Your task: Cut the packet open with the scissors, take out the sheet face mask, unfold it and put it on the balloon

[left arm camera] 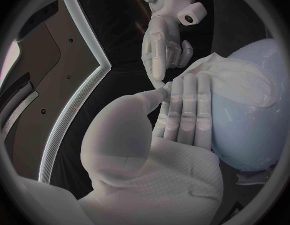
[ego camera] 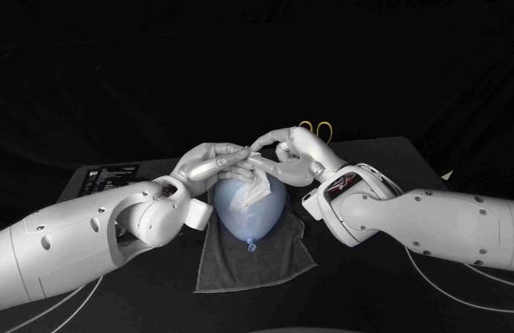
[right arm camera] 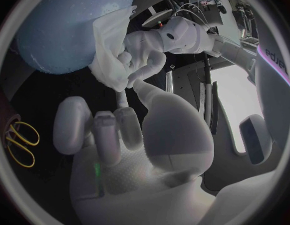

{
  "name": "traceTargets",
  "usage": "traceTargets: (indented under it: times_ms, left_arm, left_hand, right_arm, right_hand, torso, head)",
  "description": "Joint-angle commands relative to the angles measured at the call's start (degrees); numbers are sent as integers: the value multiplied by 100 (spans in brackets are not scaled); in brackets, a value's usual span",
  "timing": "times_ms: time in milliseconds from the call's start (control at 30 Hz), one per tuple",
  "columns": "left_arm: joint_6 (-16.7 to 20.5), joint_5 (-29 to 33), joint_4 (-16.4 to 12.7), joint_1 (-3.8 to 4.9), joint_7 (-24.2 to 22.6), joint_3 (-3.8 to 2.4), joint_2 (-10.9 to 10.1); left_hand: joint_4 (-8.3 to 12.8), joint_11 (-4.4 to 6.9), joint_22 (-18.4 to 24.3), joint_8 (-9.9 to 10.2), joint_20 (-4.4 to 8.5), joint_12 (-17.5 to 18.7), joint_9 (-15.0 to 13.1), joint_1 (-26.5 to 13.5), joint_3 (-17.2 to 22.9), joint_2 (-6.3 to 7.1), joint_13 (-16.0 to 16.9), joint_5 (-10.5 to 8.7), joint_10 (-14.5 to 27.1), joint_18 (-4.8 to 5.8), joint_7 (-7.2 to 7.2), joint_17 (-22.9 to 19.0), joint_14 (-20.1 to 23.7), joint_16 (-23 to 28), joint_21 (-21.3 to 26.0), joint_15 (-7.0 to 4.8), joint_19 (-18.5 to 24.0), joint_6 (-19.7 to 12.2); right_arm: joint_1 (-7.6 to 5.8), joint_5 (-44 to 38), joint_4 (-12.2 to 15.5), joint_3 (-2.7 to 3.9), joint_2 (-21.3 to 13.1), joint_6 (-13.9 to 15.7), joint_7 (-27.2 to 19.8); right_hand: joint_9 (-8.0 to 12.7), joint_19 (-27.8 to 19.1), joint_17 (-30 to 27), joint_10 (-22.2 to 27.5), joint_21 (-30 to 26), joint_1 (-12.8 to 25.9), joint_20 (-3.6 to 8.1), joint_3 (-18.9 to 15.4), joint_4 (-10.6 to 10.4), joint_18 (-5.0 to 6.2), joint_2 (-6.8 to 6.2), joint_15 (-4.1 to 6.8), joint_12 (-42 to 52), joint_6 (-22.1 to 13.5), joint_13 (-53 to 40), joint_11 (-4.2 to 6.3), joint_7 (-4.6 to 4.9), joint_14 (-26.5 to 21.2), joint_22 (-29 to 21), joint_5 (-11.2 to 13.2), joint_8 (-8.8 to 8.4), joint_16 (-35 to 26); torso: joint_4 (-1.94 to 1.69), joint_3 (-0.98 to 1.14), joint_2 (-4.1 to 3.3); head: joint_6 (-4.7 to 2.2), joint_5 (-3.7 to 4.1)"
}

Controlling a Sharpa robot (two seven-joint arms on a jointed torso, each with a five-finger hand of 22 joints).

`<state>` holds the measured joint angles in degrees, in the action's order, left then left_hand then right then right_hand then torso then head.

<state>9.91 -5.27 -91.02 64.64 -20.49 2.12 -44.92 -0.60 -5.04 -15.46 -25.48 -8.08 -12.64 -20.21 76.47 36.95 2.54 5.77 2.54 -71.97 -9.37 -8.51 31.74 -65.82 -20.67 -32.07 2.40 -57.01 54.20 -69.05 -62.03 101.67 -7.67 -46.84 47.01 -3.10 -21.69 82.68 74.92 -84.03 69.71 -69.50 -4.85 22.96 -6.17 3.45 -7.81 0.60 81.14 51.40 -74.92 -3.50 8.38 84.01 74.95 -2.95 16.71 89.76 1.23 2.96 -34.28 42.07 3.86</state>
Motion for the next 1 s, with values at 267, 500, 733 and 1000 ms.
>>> traceTargets:
  times_ms: [267, 500, 733, 1000]
  left_arm:
    - [-92, 25, -11, 4, -65, -6, 15]
    - [-130, 27, -8, 3, -71, -6, 22]
    - [-149, 27, -13, 3, -71, -6, 26]
    - [-178, 25, -25, 3, -66, -6, 32]
  left_hand:
    - [70, 9, -5, 29, 0, -3, -708, 19, 16, -67, 2, 20, 7, -73, -13, 12, 37, -41, 2, 15, 30, -36]
    - [66, 9, -6, 27, -2, -6, -712, 19, 7, -75, 4, 20, 1, -73, -13, 15, 34, -45, 1, 15, 29, -31]
    - [65, 9, -6, 26, -3, -6, -714, 18, 4, -77, 4, 19, 0, -74, -13, 16, 33, -46, 0, 15, 29, -30]
    - [67, 11, -7, 23, -4, -9, -719, 20, -9, -74, 6, 19, -5, -75, -11, 19, 29, -51, -1, 13, 28, -25]
  right_arm:
    - [29, -222, -40, 1, 17, -78, 136]
    - [41, -263, -64, 1, 21, -34, 196]
    - [54, -325, -76, 1, 37, -21, 239]
    - [72, -429, -75, 1, 56, 0, 285]
  right_hand:
    - [13, 31, 1508, -28, 69, -277, -24, -12, 0, 37, 232, 23, 22, 300, -860, 57, -89, 599, 991, 18, 44, 24]
    - [-8, 57, 1508, -51, 134, -559, 25, 71, 98, 30, 473, 97, 46, 504, -875, 147, -193, 599, 1008, 17, 137, 24]
    - [-34, 66, 1508, -65, 155, -694, 64, 86, 195, 25, 533, 137, 56, 578, -882, 192, -243, 599, 1013, 18, 202, 24]
    - [-80, 81, 1508, -102, 193, -818, 104, 75, 325, 18, 539, 182, 98, 664, -912, 245, -303, 599, 1023, 17, 303, 24]
  torso:
    - [3, 3, 1]
    - [4, 3, 0]
    - [0, 2, -2]
    - [1, 1, 3]
  head:
    - [21, 2]
    - [32, 12]
    - [45, 22]
    - [61, 23]
